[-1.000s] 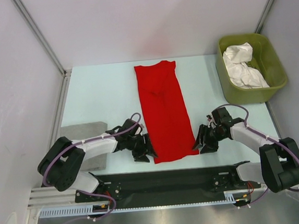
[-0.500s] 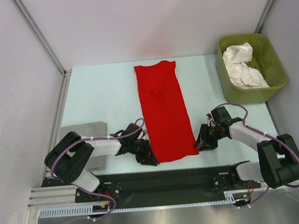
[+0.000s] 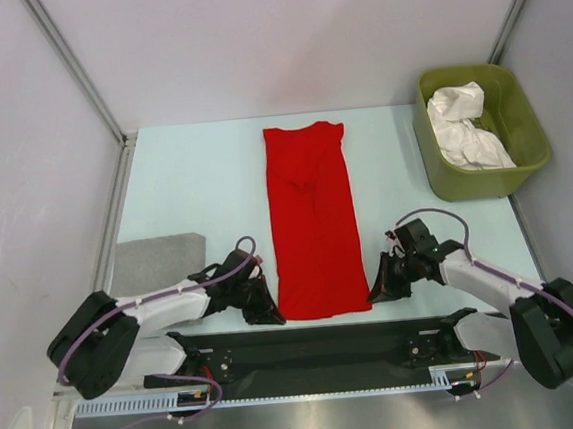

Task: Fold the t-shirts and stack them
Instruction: Fold the tshirt

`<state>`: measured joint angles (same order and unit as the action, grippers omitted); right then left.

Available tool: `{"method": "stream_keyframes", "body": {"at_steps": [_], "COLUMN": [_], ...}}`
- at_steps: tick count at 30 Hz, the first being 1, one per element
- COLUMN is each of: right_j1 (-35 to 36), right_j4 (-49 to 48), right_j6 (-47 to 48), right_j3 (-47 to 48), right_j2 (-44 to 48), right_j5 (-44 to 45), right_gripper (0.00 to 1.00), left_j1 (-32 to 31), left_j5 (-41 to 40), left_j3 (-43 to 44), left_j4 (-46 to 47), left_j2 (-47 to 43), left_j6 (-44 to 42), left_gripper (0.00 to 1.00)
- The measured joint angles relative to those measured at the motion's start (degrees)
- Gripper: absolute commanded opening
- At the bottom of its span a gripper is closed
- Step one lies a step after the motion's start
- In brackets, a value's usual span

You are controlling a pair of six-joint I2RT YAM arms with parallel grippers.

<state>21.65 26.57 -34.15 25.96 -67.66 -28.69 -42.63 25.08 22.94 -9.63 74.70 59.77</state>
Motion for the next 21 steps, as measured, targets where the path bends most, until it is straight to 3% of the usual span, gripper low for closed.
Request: {"method": "stream_keyframes", "body": {"at_steps": [5, 13, 17, 21], "right_j1": [3.41, 3.58, 1.25, -2.82], "right_j4": [1.68, 3.56, 5.07, 4.87], "right_j6": [-3.41, -4.90, -4.09, -1.51], "right_j3": [-2.01, -0.22, 9.16, 22.49], "right_j2": [6.95, 5.99, 0.63, -10.67], "right_j5": [-0.79, -1.14, -1.18, -1.18], "right_gripper": [0.00, 0.00, 0.00, 0.00], "left_j1": [0.00, 0.04, 3.28, 9.60], "left_j5": [-3.41, -5.29, -5.88, -5.90], "left_j3": [-0.74, 4.17, 13.33, 24.90], "left_j4": [-7.37, -15.23, -17.73, -17.42], "left_j2": [-7.43, -9.20, -8.09, 0.24], "left_j6": [-2.01, -6.12, -8.50, -10.99], "left_gripper": [0.00, 0.00, 0.00, 0.00]}}
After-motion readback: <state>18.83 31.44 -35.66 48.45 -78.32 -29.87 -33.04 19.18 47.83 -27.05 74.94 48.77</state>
